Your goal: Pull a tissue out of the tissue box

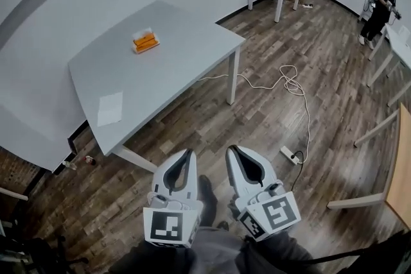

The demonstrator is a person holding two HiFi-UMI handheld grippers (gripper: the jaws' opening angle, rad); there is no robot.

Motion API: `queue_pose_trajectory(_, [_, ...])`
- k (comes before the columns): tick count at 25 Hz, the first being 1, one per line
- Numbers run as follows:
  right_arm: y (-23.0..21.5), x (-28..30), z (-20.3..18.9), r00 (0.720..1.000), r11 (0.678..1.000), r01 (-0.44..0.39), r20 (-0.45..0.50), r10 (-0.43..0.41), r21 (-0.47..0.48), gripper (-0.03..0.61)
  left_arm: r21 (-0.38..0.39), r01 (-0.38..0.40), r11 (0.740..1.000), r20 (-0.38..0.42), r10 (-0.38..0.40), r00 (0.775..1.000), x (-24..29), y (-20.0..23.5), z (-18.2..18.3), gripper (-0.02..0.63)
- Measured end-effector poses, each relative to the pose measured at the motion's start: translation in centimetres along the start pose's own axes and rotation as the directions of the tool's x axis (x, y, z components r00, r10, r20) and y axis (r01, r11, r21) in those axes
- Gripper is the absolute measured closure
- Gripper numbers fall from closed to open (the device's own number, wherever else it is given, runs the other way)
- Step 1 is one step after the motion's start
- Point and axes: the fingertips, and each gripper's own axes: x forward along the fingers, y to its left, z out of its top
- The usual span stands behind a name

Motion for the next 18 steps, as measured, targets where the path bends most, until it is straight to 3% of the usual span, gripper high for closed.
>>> queue_pose_trajectory(5, [-2.7,9.1,-0.2,0.998,0.999,-0.048,-0.028,0.048,-0.021,0.568,-0.034,-0.04,0.999,0.015,0.04,0.999,7.5,5.7,0.6,0.614])
queue_pose_trajectory(13, [-6.8,26.6,1.1,0.993,0.993,-0.112,-0.04,0.111,-0.024,0.568,-0.023,-0.074,0.997,0.023,0.074,0.997,20.5,16.9,2.8,0.614])
queue_pose_trajectory(18, [-8.5,33.5,2.4,0.989,0.989,-0.137,-0.057,0.134,-0.055,0.568,-0.065,-0.097,0.993,0.017,0.098,0.995,25.7,21.4,2.8,0.614])
